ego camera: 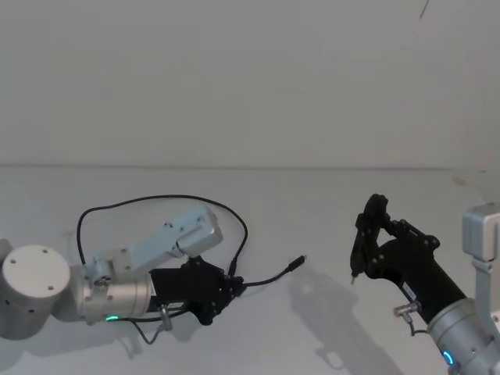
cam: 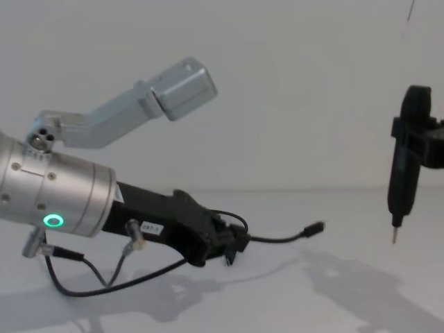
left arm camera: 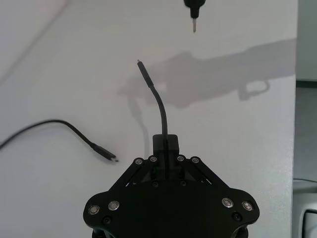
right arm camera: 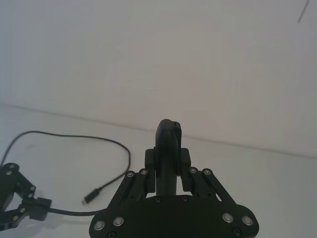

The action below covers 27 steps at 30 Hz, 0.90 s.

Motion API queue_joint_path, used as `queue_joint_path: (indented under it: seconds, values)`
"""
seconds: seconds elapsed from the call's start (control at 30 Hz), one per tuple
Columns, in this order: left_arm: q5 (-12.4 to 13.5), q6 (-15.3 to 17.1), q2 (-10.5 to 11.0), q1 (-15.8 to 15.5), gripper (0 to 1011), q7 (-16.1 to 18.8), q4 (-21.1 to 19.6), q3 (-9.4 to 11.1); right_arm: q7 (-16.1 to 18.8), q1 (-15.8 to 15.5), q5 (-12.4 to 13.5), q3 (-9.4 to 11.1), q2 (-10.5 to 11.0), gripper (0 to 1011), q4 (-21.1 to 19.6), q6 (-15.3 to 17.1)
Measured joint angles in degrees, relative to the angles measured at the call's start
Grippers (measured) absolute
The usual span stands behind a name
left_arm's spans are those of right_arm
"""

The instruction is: Pick up the data cable with the one hand.

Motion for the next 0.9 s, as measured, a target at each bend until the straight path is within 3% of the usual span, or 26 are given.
queue_joint_path:
  seconds: [0.33,0.9]
  values:
    - [-0.1,-6.1,1.6,0.9,36,-1.2,-1.5,-1.7,2.0,1.6,0.4,-0.5,-0.3,279,-1.0,0.4]
    - [-0.6,-9.4,2.6,1.4,36,-2.1,-2.4,-2.7,4.7,6.1,-0.1,-0.2,-0.5,279,-1.2,0.3]
